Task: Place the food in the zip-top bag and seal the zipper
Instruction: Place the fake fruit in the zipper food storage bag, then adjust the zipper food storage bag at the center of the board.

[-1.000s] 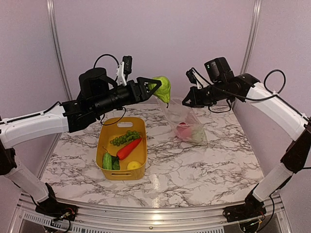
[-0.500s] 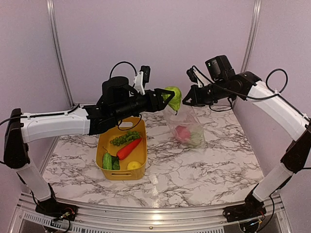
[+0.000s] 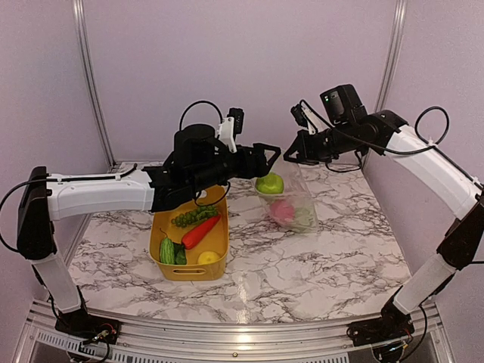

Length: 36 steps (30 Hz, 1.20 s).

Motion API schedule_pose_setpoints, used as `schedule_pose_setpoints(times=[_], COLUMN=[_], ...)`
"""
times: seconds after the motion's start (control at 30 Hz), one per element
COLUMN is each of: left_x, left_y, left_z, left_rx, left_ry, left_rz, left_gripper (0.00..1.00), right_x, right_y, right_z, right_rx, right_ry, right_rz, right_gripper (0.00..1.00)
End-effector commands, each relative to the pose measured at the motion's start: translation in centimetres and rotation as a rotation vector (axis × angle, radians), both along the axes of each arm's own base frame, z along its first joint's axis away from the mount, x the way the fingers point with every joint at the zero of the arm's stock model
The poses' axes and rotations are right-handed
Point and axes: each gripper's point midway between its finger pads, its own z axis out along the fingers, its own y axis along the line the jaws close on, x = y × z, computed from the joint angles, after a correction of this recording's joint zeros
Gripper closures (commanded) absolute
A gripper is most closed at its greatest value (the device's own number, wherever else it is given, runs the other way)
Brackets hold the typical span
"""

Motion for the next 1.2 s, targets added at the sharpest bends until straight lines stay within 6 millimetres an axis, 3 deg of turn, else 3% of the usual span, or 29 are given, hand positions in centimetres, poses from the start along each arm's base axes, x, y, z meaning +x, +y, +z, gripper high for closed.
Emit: schedule_pose_setpoints(times=[0.0, 0.17, 0.3, 0.43, 0.53, 0.67, 0.8, 1.0, 1.17], left_x=[-0.5, -1.4, -3.4, -5.5, -5.9, -6.5, -7.0, -7.3, -7.2], left_y=[0.7, 1.4, 2.3, 5.5, 9.9, 14.6, 18.7, 20.9, 21.3], left_z=[4.7, 6.9, 8.9, 8.8, 6.8, 1.2, -2.2, -4.5, -6.2], left_rx=[-0.061, -0.084, -0.092, -0.046, 0.055, 0.272, 0.409, 0.571, 0.608], left_ry=[-0.067, -0.080, -0.079, -0.040, 0.008, 0.113, 0.176, 0.226, 0.264], left_rz=[0.005, -0.015, -0.078, -0.079, 0.048, 0.164, 0.279, 0.324, 0.343], left_gripper=[0.10, 0.08, 0.10, 0.12, 0.13, 0.16, 0.18, 0.18, 0.18], right_x=[0.2, 0.7, 1.5, 3.2, 4.9, 6.4, 6.7, 7.1, 9.2], right_y=[0.6, 1.1, 1.4, 1.1, 0.5, -0.6, -1.1, -1.0, -2.9], right_z=[1.6, 1.1, 1.3, 2.2, 3.0, 5.2, 5.0, 4.0, 3.7], right_rx=[0.037, 0.038, 0.034, 0.018, -0.027, -0.046, -0.050, -0.056, -0.080], right_ry=[-0.033, -0.025, -0.040, -0.069, -0.110, -0.211, -0.213, -0.208, -0.225], right_rz=[0.007, 0.015, 0.016, 0.007, -0.013, -0.062, -0.082, -0.078, -0.156], right_gripper=[1.00, 1.00, 1.00, 1.00, 1.00, 1.00, 1.00, 1.00, 1.00])
